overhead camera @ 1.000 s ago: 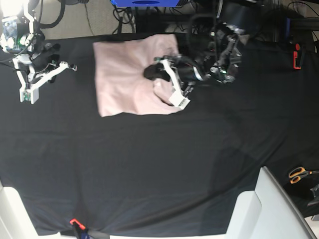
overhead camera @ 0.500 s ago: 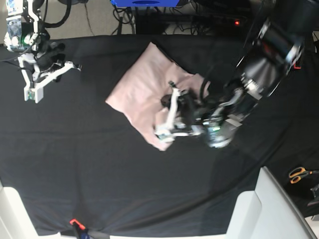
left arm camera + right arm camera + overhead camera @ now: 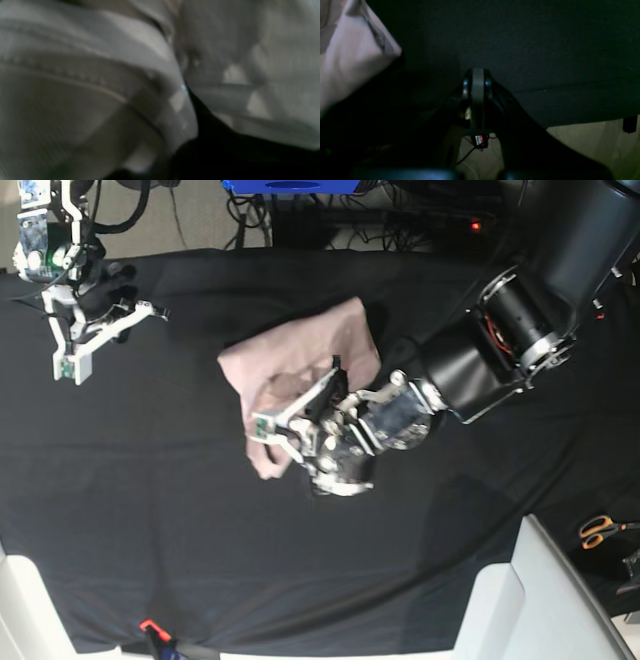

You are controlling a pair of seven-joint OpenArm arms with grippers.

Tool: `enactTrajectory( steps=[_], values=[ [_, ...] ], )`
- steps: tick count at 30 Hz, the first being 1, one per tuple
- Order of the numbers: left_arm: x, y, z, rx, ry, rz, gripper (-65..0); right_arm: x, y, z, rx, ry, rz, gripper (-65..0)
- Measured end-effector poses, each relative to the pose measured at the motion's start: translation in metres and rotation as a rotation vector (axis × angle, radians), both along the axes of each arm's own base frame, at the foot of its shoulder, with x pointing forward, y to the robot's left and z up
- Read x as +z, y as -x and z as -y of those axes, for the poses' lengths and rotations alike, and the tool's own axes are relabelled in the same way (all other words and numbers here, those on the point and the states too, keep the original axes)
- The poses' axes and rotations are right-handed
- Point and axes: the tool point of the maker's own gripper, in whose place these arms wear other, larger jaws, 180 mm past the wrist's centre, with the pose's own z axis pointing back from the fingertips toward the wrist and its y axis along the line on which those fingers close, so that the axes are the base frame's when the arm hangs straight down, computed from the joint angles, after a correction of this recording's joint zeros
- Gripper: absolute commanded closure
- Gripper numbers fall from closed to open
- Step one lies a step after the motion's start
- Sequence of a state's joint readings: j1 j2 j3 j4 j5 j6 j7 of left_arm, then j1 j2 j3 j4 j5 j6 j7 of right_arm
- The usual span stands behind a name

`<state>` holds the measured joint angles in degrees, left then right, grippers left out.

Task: Fold the T-shirt properly
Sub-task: 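Drag and rotate the folded shirt with the left gripper to square it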

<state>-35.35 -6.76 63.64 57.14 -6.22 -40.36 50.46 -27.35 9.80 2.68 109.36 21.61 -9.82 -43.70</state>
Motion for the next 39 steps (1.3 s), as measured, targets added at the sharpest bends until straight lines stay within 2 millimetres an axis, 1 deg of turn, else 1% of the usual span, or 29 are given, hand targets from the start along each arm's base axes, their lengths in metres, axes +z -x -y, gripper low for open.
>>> enactTrajectory(
  steps=[2, 7, 11, 15, 29, 34, 36, 39],
  values=[
    [-0.001, -0.003, 0.006, -0.032, -0.015, 0.028, 0.0, 0.0, 0.0, 0.001, -0.001, 0.002, 0.001, 0.0],
    [-0.002, -0.011, 0.013, -0.068, -0.008, 0.067, 0.0, 0.001, -0.003, 0.001, -0.003, 0.001, 0.007, 0.0],
    [-0.001, -0.012, 0.017, -0.079, -0.003, 0.074, 0.0, 0.001, -0.003, 0.001, -0.004, 0.0, 0.007, 0.0],
    [0.0, -0.011, 0.029, -0.092, 0.026, 0.077, 0.0, 0.005, -0.011, 0.001, -0.004, 0.001, 0.026, 0.0],
    [0.004, -0.012, 0.039, -0.1, 0.063, 0.077, 0.0, 0.004, -0.008, 0.001, -0.005, 0.0, 0.019, 0.0],
    [0.001, -0.014, 0.036, -0.083, 0.059, 0.065, 0.0, 0.004, -0.008, 0.001, -0.004, 0.0, 0.02, 0.0],
    [0.001, -0.019, 0.032, -0.07, 0.055, 0.06, -8.2, 0.004, -0.008, 0.001, -0.004, 0.0, 0.02, 0.0],
    [0.001, -0.023, 0.027, -0.062, 0.042, 0.065, -17.6, 0.004, -0.008, 0.001, -0.004, 0.001, 0.019, 0.0]
  ],
)
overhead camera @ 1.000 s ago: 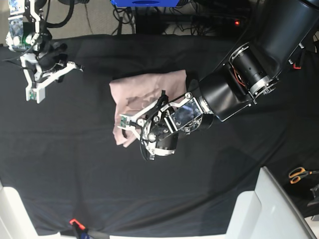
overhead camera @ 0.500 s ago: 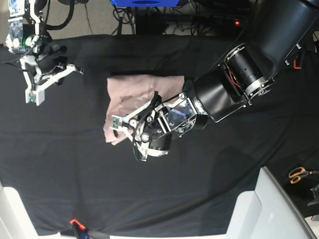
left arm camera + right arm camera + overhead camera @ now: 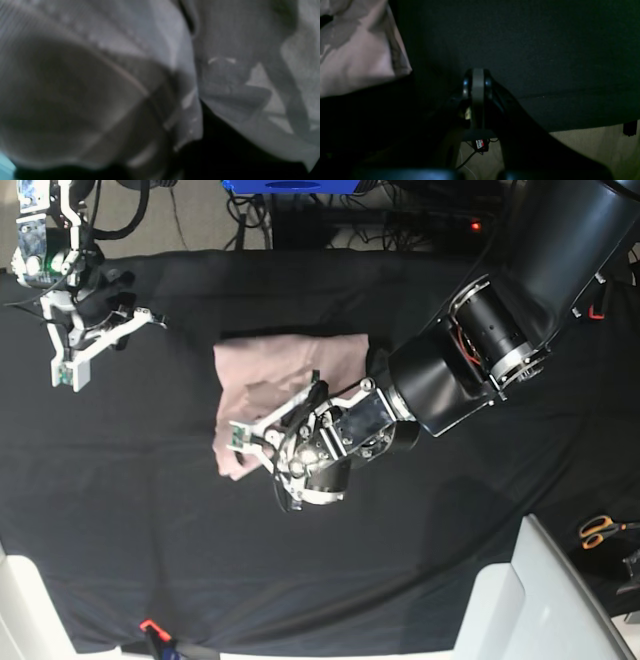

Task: Fold the T-shirt properly
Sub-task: 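Drag and rotate the folded shirt with the left gripper to square it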

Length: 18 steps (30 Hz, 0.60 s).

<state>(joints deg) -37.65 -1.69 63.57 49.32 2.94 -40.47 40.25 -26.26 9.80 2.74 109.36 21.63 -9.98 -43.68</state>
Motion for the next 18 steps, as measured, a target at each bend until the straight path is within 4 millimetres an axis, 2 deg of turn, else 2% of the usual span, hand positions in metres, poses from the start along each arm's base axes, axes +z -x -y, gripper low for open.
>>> enactTrajectory(
  steps=[5, 14, 18],
  values=[
    [0.006, -0.009, -0.002, 0.001, -0.005, 0.021, -27.3, 0.0, 0.0, 0.0, 0.0, -0.001, 0.0, 0.0],
    [0.013, -0.018, -0.002, 0.0, -0.006, 0.041, -48.9, 0.0, 0.0, -0.001, 0.001, -0.001, 0.0, 0.0],
    [0.019, -0.027, -0.003, 0.0, -0.012, 0.062, -54.1, 0.0, 0.0, -0.001, 0.002, -0.001, 0.0, 0.0]
  ],
)
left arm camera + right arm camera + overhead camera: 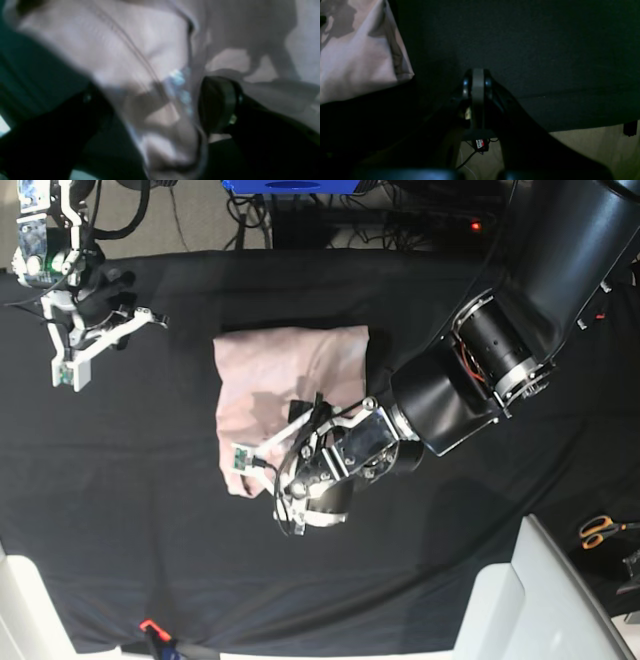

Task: Fold the T-shirt properly
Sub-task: 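Drag and rotate the folded shirt with the left gripper to square it, then release the shirt and tuck its edge with the left gripper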

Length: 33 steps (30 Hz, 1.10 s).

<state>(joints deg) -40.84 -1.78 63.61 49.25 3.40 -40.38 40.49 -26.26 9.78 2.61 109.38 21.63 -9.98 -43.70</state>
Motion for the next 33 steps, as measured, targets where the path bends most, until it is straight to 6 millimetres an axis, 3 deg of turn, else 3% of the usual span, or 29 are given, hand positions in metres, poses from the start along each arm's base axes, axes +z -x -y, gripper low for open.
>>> enactTrajectory(
  steps=[4, 7, 12, 14, 16, 18, 20, 25, 30, 33],
  values=[
    [0.01, -0.012, 0.0, -0.001, 0.0, 0.026, -55.8, 0.0, 0.0, -0.002, 0.005, -0.001, -0.001, 0.0],
    [0.021, -0.023, 0.001, 0.002, 0.007, 0.053, -55.8, -0.003, 0.002, -0.016, 0.046, -0.014, -0.009, 0.0],
    [0.058, -0.044, 0.02, -0.008, 0.073, 0.132, -55.5, -0.005, 0.005, -0.037, 0.087, -0.049, -0.018, 0.0],
    [0.082, -0.048, 0.032, 0.035, 0.139, 0.165, -53.6, -0.005, 0.005, -0.037, 0.094, -0.045, -0.019, 0.0],
    [0.097, -0.043, 0.037, 0.091, 0.198, 0.184, -43.8, -0.005, 0.004, -0.038, 0.1, -0.042, -0.018, 0.0],
    [0.096, -0.026, 0.034, 0.132, 0.242, 0.185, -22.1, -0.005, 0.005, -0.039, 0.098, -0.047, -0.019, 0.0],
    [0.079, 0.006, 0.02, 0.163, 0.26, 0.145, 0.0, -0.006, 0.006, -0.038, 0.094, -0.046, -0.022, 0.0],
    [0.035, 0.068, -0.022, 0.251, 0.24, 0.04, 0.0, -0.014, 0.009, -0.029, 0.083, -0.033, -0.043, 0.0],
    [0.017, 0.121, -0.027, 0.258, 0.265, -0.041, 0.0, -0.022, 0.014, -0.006, 0.025, 0.0, -0.072, 0.0],
    [0.014, 0.136, -0.027, 0.253, 0.268, -0.061, 0.0, -0.021, 0.013, -0.001, 0.009, 0.002, -0.068, 0.0]
  ],
)
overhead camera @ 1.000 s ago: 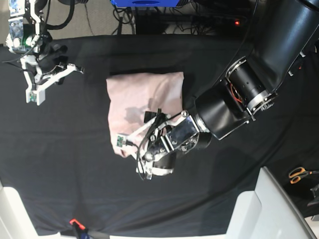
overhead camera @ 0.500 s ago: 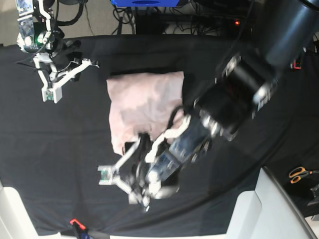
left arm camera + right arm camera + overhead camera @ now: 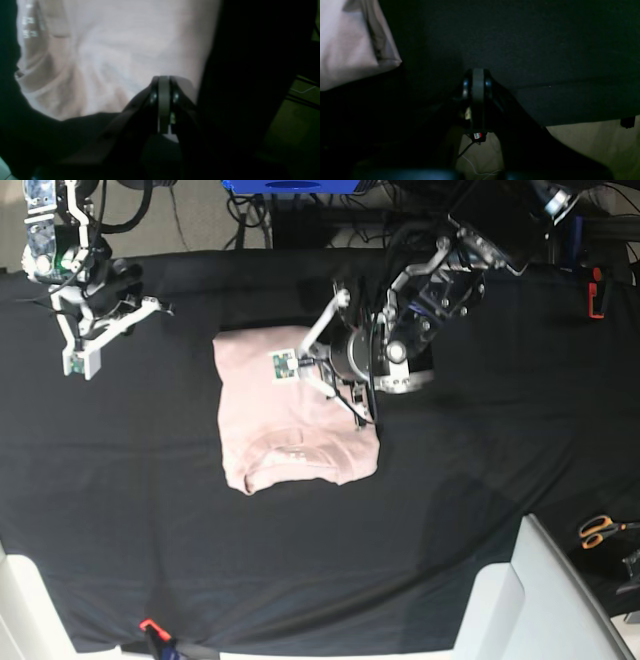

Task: Fold the T-shirt properly
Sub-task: 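Release the shirt and tuck its edge with the left gripper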

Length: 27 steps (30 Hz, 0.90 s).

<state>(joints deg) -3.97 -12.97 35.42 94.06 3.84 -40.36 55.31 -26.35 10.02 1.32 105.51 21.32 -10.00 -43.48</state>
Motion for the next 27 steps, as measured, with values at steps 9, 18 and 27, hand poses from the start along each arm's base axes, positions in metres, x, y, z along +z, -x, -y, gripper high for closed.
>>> enactTrajectory(
  steps=[9, 18, 27],
  values=[
    [-0.032, 0.024, -0.021, 0.026, -0.063, -0.097, 0.0, 0.001, 0.0, 0.005, -0.015, 0.003, 0.002, 0.0],
    [-0.003, 0.016, -0.002, 0.003, 0.002, -0.017, 0.0, 0.001, 0.0, 0.001, -0.007, -0.004, 0.004, 0.0],
    [-0.023, 0.016, -0.041, 0.062, -0.087, -0.058, 0.0, 0.004, -0.008, 0.0, -0.002, -0.005, 0.02, 0.0]
  ],
)
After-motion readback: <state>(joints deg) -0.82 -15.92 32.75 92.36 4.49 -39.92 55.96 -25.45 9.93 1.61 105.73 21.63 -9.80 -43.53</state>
